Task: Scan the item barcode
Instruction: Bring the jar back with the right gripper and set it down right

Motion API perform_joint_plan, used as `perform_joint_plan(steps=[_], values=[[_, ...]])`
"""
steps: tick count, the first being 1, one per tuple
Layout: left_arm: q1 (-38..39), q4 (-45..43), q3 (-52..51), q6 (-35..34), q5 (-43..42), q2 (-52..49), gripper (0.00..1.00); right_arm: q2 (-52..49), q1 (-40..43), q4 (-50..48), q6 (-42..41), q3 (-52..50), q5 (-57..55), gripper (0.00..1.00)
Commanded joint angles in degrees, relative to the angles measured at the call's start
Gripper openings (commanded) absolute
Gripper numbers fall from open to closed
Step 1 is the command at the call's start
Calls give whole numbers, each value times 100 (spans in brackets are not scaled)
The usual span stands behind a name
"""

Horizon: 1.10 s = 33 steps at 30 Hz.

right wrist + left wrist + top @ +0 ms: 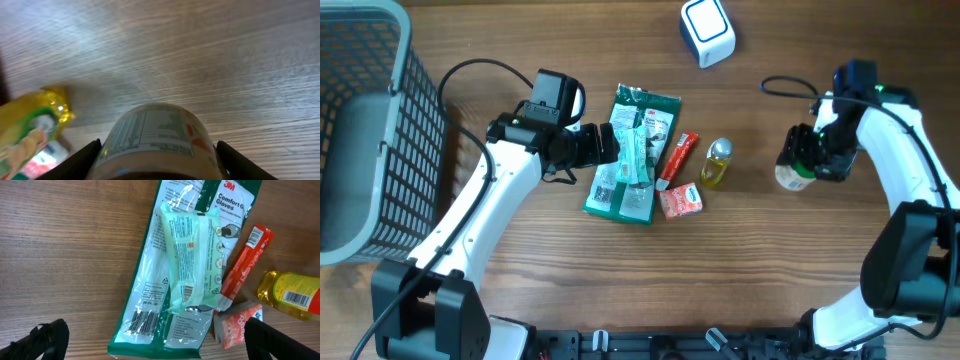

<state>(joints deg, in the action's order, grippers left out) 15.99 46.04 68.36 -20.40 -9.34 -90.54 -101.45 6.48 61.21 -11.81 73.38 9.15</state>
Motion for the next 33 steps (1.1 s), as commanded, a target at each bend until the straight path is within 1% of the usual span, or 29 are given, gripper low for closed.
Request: perform_joint_plan(steps=[1, 6, 10, 24, 25, 33], values=[[-13, -17, 28, 50, -44, -22, 100, 7, 24, -251, -417, -284, -382, 17], [-13, -17, 28, 50, -44, -22, 100, 7, 24, -376, -483, -372, -485, 19], [-13, -15, 28, 50, -44, -22, 100, 7, 24, -374, -470, -372, -485, 23], [-13, -15, 28, 48, -44, -22, 100, 7, 24, -339, -472, -376, -485, 26], [-13, -17, 28, 48, -44, -22, 100, 7, 24, -341, -472, -376, -485, 29], [-13, -17, 28, 48, -44, -22, 100, 7, 24, -332, -470, -376, -485, 31]])
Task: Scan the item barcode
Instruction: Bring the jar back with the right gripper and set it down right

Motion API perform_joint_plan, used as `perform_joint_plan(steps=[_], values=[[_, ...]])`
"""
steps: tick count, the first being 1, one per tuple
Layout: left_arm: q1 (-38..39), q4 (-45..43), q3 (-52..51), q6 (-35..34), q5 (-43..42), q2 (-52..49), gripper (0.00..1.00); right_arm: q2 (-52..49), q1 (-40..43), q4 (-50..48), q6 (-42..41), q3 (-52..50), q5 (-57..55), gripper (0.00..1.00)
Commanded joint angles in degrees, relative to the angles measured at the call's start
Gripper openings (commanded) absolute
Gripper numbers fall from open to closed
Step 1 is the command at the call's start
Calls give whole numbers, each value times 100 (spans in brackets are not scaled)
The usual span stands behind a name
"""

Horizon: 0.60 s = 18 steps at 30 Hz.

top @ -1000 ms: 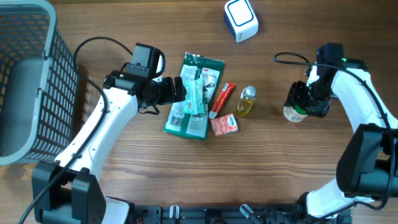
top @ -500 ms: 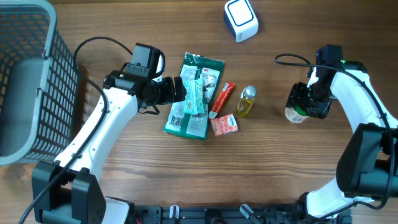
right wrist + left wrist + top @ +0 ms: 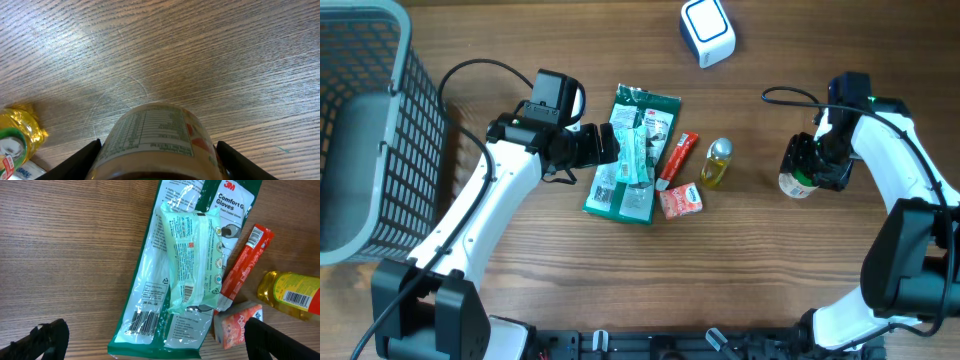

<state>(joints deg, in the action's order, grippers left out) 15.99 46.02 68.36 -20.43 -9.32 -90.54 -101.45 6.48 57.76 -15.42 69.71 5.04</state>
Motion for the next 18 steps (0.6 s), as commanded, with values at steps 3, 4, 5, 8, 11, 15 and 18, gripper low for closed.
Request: perform_joint_plan(steps=[3, 4, 5, 8, 11, 15, 18], values=[[-13, -13, 28, 50, -46, -22, 100, 7, 24, 11, -109, -9, -74, 39], [-13, -13, 28, 52, -46, -22, 100, 7, 24, 11, -105, -9, -74, 40], [-13, -13, 28, 50, -46, -22, 100, 7, 24, 11, -107, -9, -74, 41], [-13, -13, 28, 52, -46, -22, 100, 4, 24, -79, -105, -85, -92, 43], [-13, -13, 28, 52, -46, -22, 100, 4, 24, -483, -105, -356, -330, 45], [-13, -15, 28, 52, -46, -20, 100, 4, 24, -938, -103, -396, -761, 45], [-13, -13, 28, 52, -46, -20, 100, 4, 24, -1029, -107, -396, -761, 51]])
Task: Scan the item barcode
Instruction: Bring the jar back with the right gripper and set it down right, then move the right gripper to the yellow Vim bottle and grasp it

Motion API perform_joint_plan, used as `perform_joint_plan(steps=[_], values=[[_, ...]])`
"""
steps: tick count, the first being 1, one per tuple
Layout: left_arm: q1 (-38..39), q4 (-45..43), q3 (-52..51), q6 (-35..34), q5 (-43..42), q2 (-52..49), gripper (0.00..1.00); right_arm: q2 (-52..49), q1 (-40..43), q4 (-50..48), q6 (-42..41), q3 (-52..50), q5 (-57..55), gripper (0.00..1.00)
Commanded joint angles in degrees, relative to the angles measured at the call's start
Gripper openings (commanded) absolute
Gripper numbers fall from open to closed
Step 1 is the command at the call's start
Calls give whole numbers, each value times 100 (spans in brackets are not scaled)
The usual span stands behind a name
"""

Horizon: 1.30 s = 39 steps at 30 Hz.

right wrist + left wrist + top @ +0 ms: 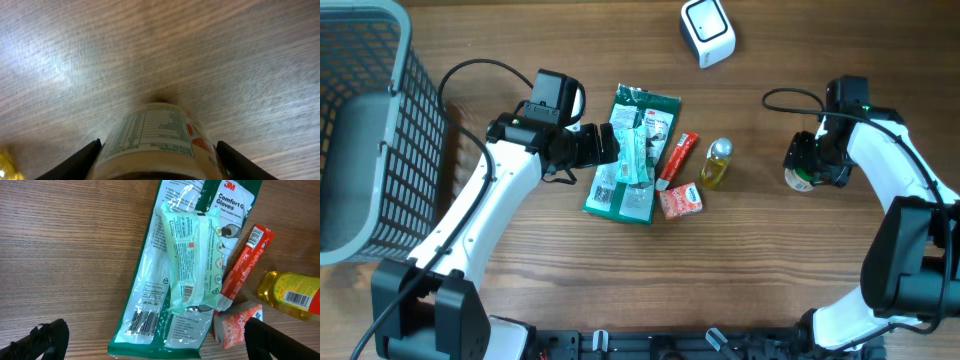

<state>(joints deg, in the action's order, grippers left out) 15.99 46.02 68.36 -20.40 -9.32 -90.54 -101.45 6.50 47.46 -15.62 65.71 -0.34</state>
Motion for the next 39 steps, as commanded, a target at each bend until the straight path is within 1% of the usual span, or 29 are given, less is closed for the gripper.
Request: perform_joint_plan(steps=[1, 2, 3, 4, 8, 9, 11, 16, 17, 19, 22, 26, 28, 29, 31, 34, 37, 39], values=[[-13, -13, 28, 48, -46, -22, 100, 4, 22, 15, -85, -2, -223, 56], [-13, -13, 28, 50, -48, -22, 100, 4, 22, 11, -87, -22, -223, 59], [-13, -13, 28, 50, -48, -22, 100, 4, 22, 9, -85, -44, -225, 66], [-13, -13, 28, 50, -46, -22, 100, 4, 22, 9, -90, -63, -223, 77], [-13, -15, 28, 50, -46, -22, 100, 4, 22, 4, -85, -92, -223, 94], [-13, -13, 28, 50, -46, -22, 100, 9, 22, -4, -81, -79, -223, 100], [-13, -13, 28, 48, -48, -22, 100, 44, 22, 179, -4, 142, -223, 100], [-13, -13, 28, 50, -46, -20, 100, 503, 22, 1569, 15, 1731, -210, 100], [-13, -15, 28, 50, -46, -22, 100, 636, 20, 1818, 22, 2085, -52, 100], [-13, -13, 28, 50, -46, -22, 100, 901, 9, 2048, 52, 2483, 675, 100], [-13, -13, 28, 50, -46, -22, 100, 1266, -98, 2103, 37, 2514, 1604, 100], [-13, -15, 28, 50, -46, -22, 100, 1360, -605, 2380, -282, 2500, 1738, 100], [-13, -15, 28, 48, -46, -22, 100, 1360, -964, 2376, -297, 2439, 1655, 100], [-13, -15, 28, 50, -46, -20, 100, 1360, -1228, 2376, -470, 2411, 1467, 100], [-13, -13, 28, 48, -46, -22, 100, 1360, -1770, 2371, -1106, 2378, 796, 100], [-13, -15, 28, 50, -46, -22, 100, 1357, -2594, 2358, -1626, 2380, 103, 99], [-13, -15, 28, 50, -46, -22, 100, 1329, -3130, 2264, -2074, 2378, -299, 100], [-13, -15, 28, 50, -46, -22, 100, 1300, -3397, 2085, -2081, 2378, -415, 100]])
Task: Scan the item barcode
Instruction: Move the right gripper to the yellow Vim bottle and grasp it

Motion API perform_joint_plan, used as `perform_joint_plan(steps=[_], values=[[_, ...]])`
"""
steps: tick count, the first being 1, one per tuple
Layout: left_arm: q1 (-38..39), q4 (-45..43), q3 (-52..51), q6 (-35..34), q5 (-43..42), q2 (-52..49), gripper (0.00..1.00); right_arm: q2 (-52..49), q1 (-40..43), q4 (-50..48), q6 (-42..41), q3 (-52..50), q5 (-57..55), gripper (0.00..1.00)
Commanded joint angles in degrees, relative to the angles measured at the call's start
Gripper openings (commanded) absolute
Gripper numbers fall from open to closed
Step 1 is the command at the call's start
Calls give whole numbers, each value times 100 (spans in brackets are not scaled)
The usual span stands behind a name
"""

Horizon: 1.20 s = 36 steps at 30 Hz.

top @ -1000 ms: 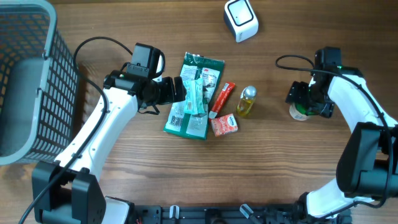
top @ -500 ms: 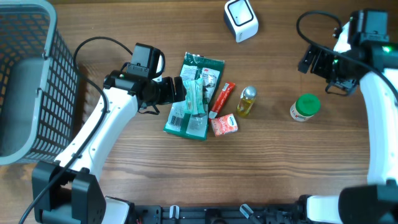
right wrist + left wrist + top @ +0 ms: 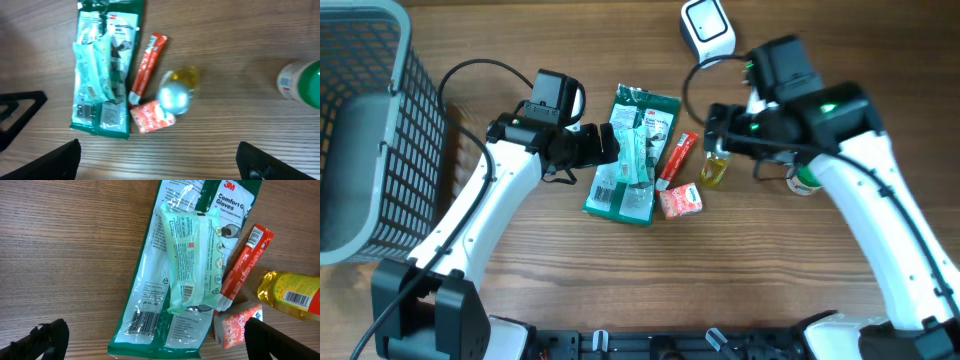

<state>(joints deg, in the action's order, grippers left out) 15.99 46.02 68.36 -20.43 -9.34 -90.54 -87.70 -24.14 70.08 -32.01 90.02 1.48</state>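
A white barcode scanner (image 3: 708,30) sits at the table's far edge. A jar with a green lid (image 3: 807,182) stands alone at the right, also seen as the jar (image 3: 301,90) in the right wrist view. My right gripper (image 3: 718,135) hangs open and empty high over the yellow bottle (image 3: 176,92); open right gripper (image 3: 157,162). A green gloves pack (image 3: 165,295) carries a pale wipes pack (image 3: 192,255), with a red tube (image 3: 245,262) and an orange packet (image 3: 237,327) beside them. My left gripper (image 3: 150,340) stays open above the gloves pack's near end.
A grey wire basket (image 3: 380,130) fills the left side of the table. The right arm's black cable (image 3: 695,70) loops near the scanner. Bare wood lies along the front edge (image 3: 650,290).
My right gripper has let go of the jar, which now stands on the table at the right. The gripper is now open, higher and to the left, over the yellow bottle. The left arm has not moved.
My right gripper held the jar at the right of the table, tilted at first. Then the jar was upright and lower, then down on the wood slightly farther right. Now it stands free and the right gripper is over the pile of items.
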Motion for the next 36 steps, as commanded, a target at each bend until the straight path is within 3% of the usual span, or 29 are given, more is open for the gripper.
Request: perform_joint_plan(steps=[1, 20, 36], values=[[-13, -13, 28, 52, -44, -22, 100, -103, -474, -271, -446, -52, -577, 100], [-13, -13, 28, 50, -44, -22, 100, -1038, -704, -317, -417, -52, -586, 100], [-13, -13, 28, 52, -44, -22, 100, -1185, -684, -273, -83, -52, -551, 98]])
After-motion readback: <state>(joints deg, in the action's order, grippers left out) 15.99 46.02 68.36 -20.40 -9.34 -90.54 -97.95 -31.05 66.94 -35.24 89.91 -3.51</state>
